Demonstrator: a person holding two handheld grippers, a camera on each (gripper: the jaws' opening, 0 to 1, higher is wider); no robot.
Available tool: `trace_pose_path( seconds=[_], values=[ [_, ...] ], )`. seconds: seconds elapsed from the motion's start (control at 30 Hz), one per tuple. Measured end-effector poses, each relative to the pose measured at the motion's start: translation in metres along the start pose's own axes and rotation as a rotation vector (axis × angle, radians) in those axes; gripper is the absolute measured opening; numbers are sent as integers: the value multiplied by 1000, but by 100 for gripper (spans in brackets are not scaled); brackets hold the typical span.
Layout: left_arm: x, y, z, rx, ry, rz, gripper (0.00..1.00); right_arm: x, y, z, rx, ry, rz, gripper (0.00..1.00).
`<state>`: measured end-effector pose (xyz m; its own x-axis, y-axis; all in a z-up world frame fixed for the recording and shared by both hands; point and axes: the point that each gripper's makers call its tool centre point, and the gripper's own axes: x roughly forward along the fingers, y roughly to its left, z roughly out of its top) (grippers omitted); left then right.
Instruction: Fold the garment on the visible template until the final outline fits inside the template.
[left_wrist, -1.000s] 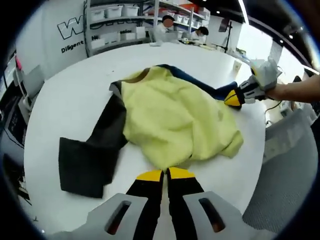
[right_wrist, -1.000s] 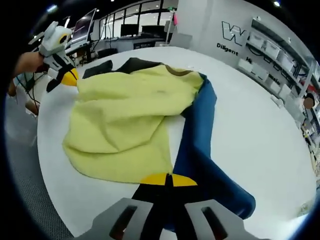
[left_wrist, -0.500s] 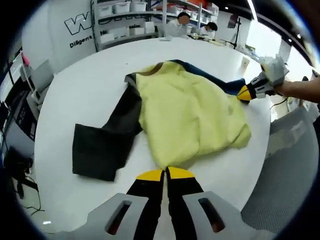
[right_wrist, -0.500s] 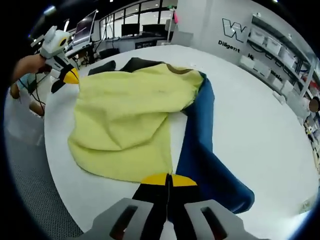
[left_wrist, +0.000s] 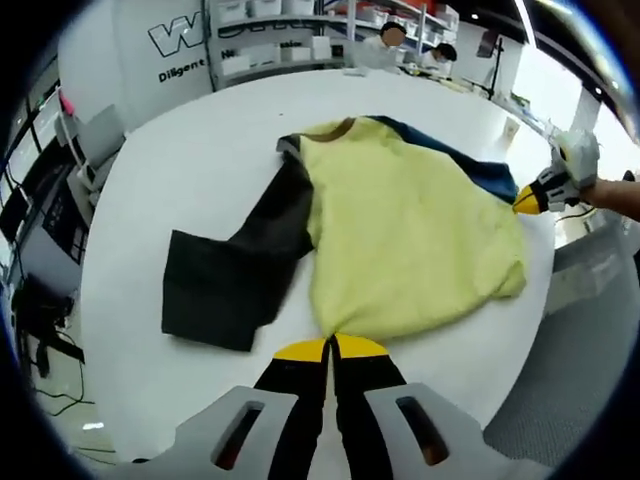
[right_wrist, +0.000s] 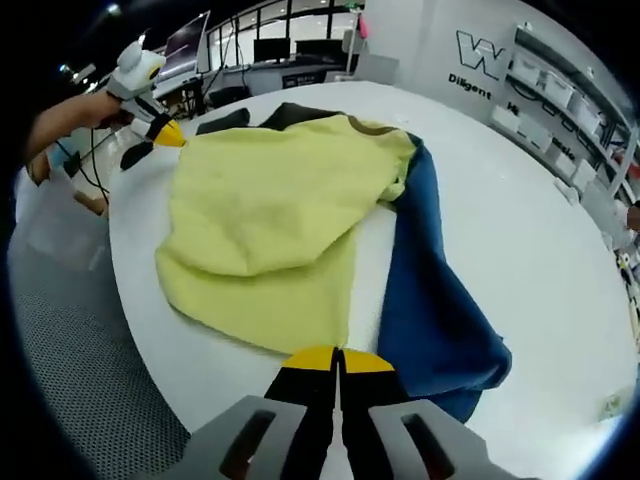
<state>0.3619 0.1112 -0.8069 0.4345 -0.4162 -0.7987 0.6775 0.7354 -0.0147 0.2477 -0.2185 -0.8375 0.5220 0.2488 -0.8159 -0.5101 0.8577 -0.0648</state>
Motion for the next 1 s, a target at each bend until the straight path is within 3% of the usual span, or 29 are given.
trace_pose_path(
  seconds=[0.47,1.0],
  values=[
    [2,4,8,-1,-16,13,8,-18,24,-33,0,73,50,0],
    [0,5,15,5,-26,16,8,-28,40,-51,33,134,114,0]
  ],
)
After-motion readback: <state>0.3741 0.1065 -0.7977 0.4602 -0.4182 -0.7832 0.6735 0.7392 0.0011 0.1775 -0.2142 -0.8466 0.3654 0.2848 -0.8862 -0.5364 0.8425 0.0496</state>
